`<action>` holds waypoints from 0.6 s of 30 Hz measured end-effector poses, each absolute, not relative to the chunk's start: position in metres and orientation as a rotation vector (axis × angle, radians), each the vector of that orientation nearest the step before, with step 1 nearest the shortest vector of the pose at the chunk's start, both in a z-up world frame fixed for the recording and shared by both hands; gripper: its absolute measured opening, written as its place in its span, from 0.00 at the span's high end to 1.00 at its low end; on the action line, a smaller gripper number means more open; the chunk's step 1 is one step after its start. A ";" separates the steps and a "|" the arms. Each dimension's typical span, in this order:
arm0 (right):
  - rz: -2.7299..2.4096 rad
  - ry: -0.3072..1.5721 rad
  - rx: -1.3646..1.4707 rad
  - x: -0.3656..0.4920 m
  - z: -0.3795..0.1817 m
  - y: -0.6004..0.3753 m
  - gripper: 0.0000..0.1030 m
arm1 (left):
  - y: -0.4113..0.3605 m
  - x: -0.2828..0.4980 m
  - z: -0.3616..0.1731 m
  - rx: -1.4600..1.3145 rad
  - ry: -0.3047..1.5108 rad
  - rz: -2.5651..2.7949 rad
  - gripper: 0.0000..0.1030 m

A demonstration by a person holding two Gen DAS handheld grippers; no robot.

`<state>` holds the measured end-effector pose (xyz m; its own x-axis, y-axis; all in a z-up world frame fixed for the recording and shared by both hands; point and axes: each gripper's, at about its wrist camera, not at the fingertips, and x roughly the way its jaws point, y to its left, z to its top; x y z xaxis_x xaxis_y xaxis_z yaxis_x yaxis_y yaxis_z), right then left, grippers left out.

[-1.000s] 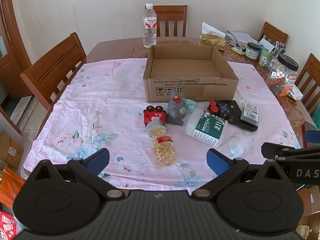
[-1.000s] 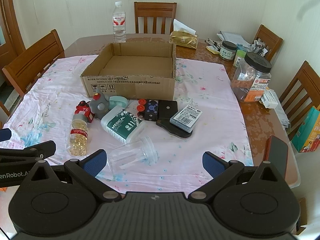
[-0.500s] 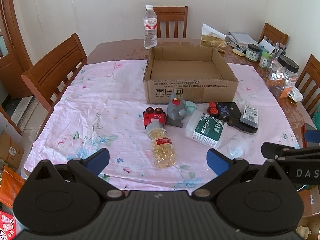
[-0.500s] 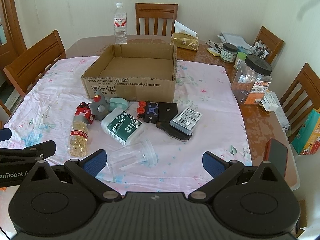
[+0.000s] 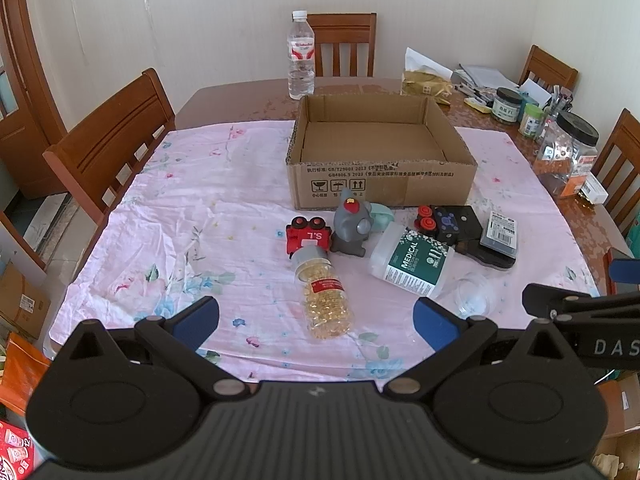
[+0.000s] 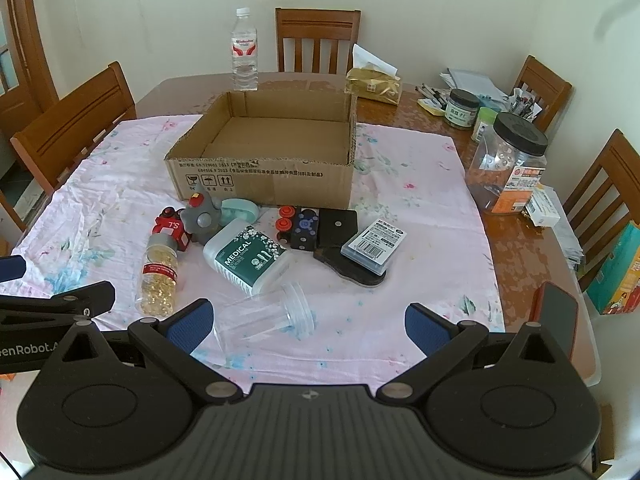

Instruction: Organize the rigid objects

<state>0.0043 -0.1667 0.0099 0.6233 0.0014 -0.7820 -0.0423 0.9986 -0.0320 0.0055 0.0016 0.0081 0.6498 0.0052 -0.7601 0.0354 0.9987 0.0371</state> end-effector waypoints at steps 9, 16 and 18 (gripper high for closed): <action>0.035 0.892 -0.048 0.005 0.010 -0.168 0.00 | -0.002 0.008 0.009 0.048 0.859 -0.021 0.00; 0.057 0.881 -0.037 0.003 0.012 -0.171 0.00 | -0.002 0.008 0.008 0.027 0.858 -0.032 0.00; 0.065 0.876 -0.037 0.002 0.013 -0.171 0.00 | -0.003 0.007 0.008 0.029 0.854 -0.039 0.00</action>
